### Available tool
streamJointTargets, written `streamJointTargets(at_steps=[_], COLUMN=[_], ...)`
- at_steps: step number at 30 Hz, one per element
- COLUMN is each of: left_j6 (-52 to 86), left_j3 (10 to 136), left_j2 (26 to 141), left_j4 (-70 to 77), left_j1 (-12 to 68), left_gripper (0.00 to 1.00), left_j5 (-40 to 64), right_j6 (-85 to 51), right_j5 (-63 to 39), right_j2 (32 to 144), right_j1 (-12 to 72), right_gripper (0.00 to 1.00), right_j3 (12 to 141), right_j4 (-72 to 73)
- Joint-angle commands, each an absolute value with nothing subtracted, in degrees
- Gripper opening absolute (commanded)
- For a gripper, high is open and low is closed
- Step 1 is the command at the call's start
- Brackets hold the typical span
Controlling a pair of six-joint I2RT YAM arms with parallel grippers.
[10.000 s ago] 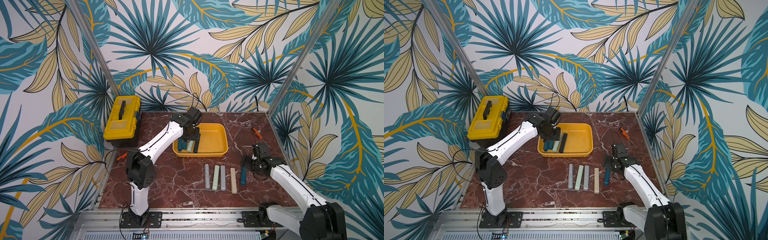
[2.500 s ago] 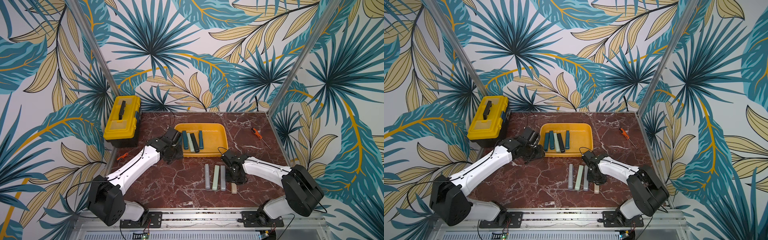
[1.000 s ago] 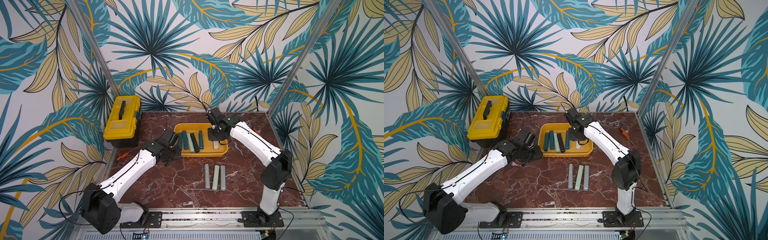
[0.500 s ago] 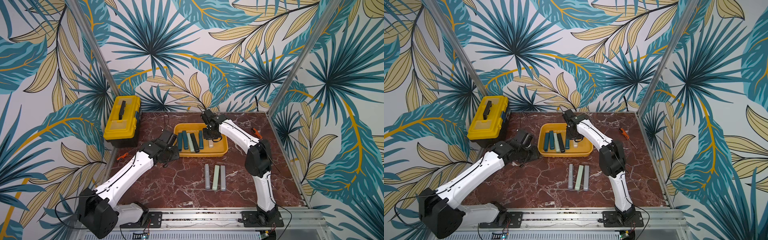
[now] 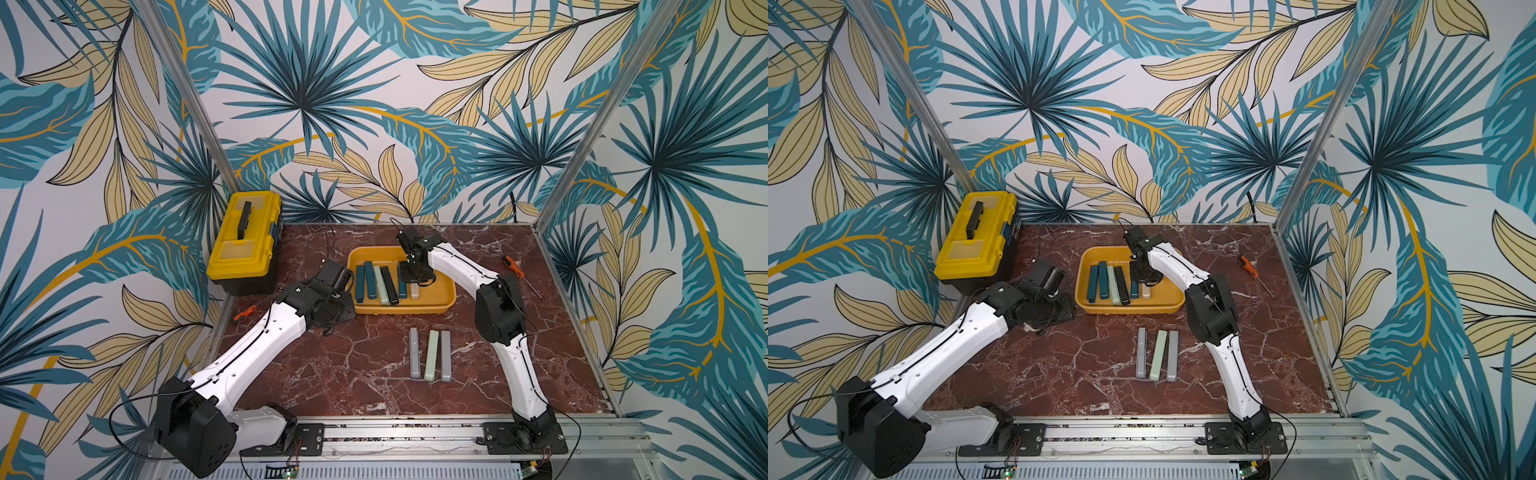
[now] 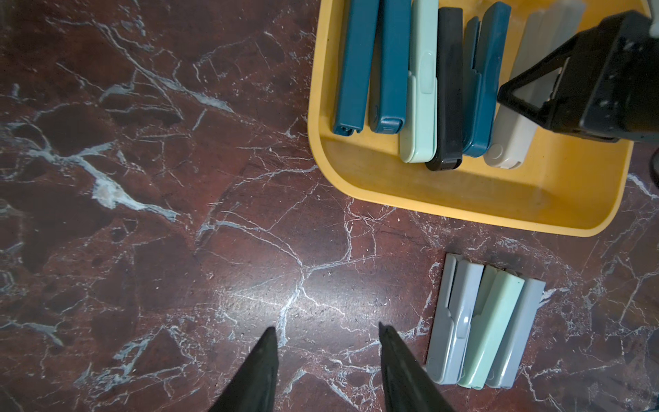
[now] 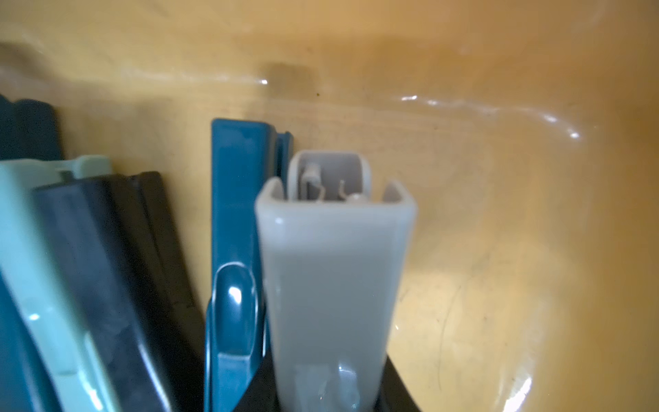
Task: Put the pruning pliers into the storage box
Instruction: Place the pruning pliers in the storage box.
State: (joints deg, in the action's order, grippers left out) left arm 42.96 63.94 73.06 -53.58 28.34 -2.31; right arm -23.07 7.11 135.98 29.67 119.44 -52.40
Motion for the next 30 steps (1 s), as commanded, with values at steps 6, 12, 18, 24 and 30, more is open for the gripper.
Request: streamJointTargets(at_steps=[6, 12, 18, 24, 30], left_j6=[43.25, 43.33, 43.59, 43.86, 43.95], left_j3=[63.59, 63.22, 62.71, 62.25, 62.10], left_j2=[71.98, 72.15, 72.17, 71.63, 71.20], left_j4=[-54.93, -54.67, -54.05, -53.97, -54.04], left_j1=[27.82, 27.69, 27.69, 27.74, 27.73], left_gripper=[0.48, 0.48, 0.48, 0.48, 0.48], left_j5=[-2.99, -2.99, -2.99, -3.00, -2.99], right_j6=[-23.05, -23.90, -23.91, -24.17, -23.74], right_j5=[4.66, 2.03, 3.17, 4.07, 5.25], right_j2=[140.20, 141.61, 141.77, 140.94, 137.99], right_j1=[29.71, 29.73, 29.71, 29.70, 29.66], right_gripper=[0.20, 0.21, 0.41, 0.45, 0.45], right_j3=[122.16, 123.12, 123.12, 122.82, 122.91], right_j4=[-51.24, -51.06, -52.68, -52.91, -53.43])
